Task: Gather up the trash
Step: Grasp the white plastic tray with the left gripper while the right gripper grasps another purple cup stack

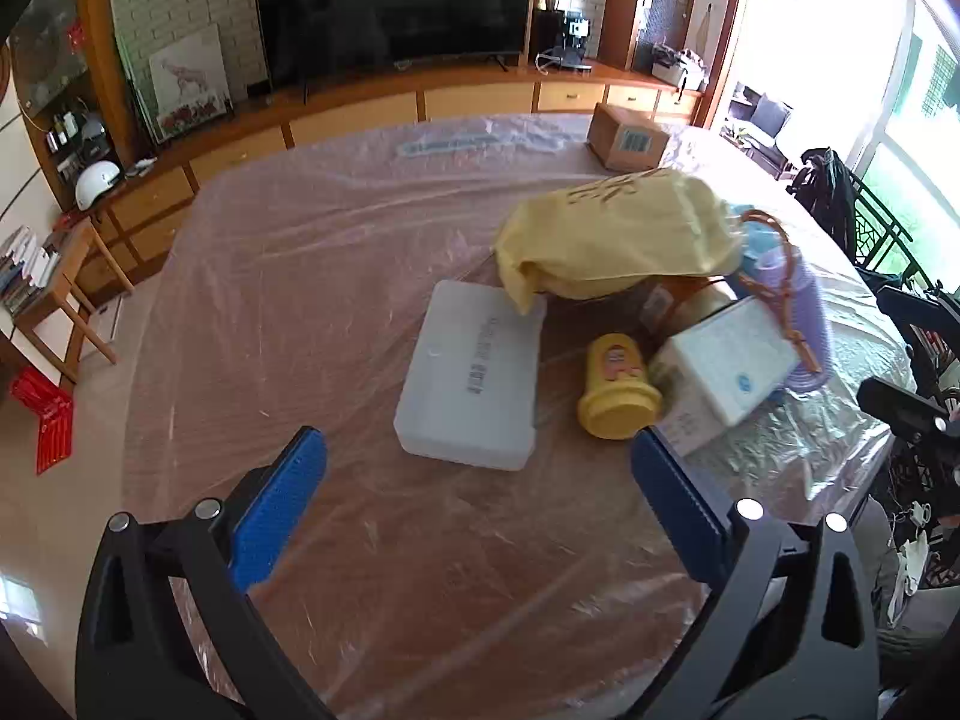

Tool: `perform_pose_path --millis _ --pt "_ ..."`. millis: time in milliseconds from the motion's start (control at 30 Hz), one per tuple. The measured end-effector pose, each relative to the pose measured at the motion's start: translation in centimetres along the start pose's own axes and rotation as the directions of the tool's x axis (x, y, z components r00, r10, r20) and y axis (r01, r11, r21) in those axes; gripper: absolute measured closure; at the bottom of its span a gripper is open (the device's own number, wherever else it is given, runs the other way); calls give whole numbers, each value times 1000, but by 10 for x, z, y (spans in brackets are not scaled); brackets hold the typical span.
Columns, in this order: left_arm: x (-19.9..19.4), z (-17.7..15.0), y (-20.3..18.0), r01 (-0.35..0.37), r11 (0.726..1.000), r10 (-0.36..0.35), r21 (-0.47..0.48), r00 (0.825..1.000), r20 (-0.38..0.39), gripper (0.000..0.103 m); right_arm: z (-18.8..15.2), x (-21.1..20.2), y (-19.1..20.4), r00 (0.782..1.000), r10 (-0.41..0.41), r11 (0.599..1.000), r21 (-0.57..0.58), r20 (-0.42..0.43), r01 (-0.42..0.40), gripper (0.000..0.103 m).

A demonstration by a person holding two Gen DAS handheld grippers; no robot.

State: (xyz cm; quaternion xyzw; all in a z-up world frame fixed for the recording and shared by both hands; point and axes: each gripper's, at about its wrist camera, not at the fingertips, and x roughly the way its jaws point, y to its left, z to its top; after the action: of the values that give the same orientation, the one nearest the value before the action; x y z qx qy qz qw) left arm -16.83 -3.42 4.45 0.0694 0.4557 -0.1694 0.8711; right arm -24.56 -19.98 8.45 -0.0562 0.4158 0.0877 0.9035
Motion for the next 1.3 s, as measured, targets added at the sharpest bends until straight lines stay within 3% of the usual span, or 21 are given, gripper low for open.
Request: perform_pose_path --millis 100,233,467,700,867,1133,1300 --pt "12 1 10 5 1000 -5 6 1000 -26 2 2 10 1 1000 2 1000 -12 -14 -3 8" --pt "25 5 15 16 999 -15 29 999 -45 5 2 21 -5 999 15 1000 4 -42 -15 19" --pt "42 11 15 45 997 -40 60 997 -69 22 7 41 -11 996 45 999 11 -77 -45 28" --pt "42 17 6 35 996 -31 84 998 -54 40 8 52 -10 994 71 997 -1 -87 -71 28" --pt "42 17 -2 7 993 -2 119 999 -39 44 9 58 -16 992 88 996 10 -95 -87 28" --pt "40 17 -2 -3 994 7 111 999 -33 48 12 55 -18 992 104 995 -3 -77 -104 53" --pt "36 14 -2 -15 994 18 106 999 -29 48 11 49 -23 987 148 989 21 -64 -147 56"
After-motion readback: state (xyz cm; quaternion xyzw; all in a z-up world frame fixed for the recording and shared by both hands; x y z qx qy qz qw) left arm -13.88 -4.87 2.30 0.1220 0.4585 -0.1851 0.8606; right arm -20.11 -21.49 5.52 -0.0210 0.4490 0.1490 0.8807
